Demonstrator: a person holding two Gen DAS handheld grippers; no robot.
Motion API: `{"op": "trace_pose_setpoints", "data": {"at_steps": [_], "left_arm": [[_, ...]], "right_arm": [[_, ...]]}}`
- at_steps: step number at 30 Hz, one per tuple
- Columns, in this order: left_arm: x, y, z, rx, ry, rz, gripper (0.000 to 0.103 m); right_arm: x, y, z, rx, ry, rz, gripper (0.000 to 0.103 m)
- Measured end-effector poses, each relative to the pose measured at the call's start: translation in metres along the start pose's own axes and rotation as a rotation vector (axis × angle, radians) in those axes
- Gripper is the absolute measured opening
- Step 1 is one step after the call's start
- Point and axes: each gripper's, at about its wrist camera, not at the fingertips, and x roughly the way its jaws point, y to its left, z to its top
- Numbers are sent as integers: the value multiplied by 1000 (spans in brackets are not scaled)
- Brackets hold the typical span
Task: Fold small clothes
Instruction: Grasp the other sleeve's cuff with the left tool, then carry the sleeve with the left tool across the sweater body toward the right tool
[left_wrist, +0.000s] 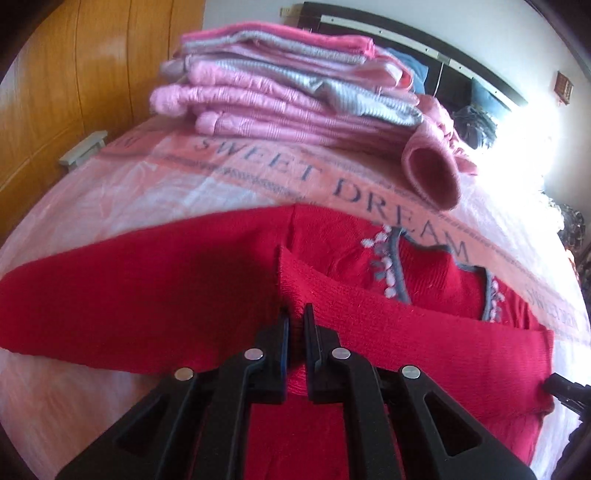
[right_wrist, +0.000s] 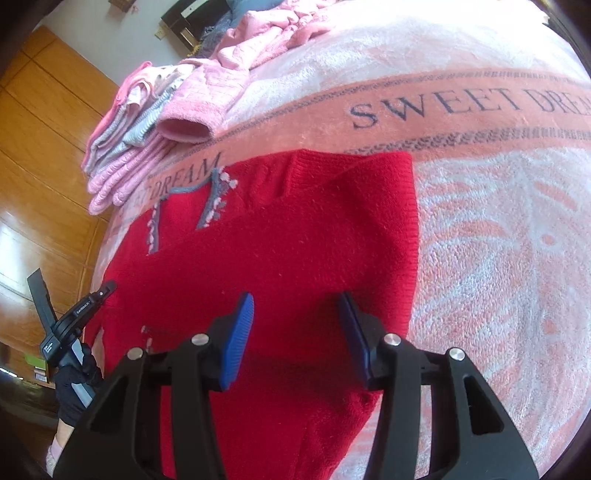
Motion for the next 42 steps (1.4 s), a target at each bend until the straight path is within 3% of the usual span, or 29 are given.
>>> {"op": "trace_pose_setpoints", "data": {"at_steps": [5, 8, 11, 15, 18, 20, 23, 25, 27, 32, 37, 42], "left_arm": [[-10, 4, 0, -11, 2, -3, 14], [-46, 7, 10, -38, -92, -52, 15], [-63, -3, 15, -2, -122, -132, 24], [-39, -19, 7, 18, -23, -180, 26], [1, -14, -5, -14, 116, -177, 24], [0, -7, -9, -32, 78, -216, 24], [-13, 0, -2, -55, 85, -226, 25], [-33, 12, 2, -60, 52, -239, 31], [-59, 34, 3, -53, -1, -206, 42], [-95, 127, -11, -168, -11, -149, 44], [-107, 244, -52, -422, 27, -146, 44], [-102, 335, -91, -672, 14, -202, 43]], "right_arm": [[-3, 4, -3, -27, -7, 1, 48], [-18, 12, 2, -8, -33, 95, 48], [-21, 23, 5, -18, -32, 115, 49], [0, 25, -2, -8, 21, 70, 49], [14, 22, -9, -5, 38, 35, 48], [14, 27, -7, -23, 45, 19, 51], [6, 39, -7, -59, 14, 24, 54], [3, 52, -9, -95, 6, 35, 55], [2, 66, -12, -129, 16, 52, 56], [12, 92, -27, -171, 76, 96, 56], [26, 116, -42, -247, 110, 83, 56], [37, 138, -52, -288, 125, 90, 57]]}}
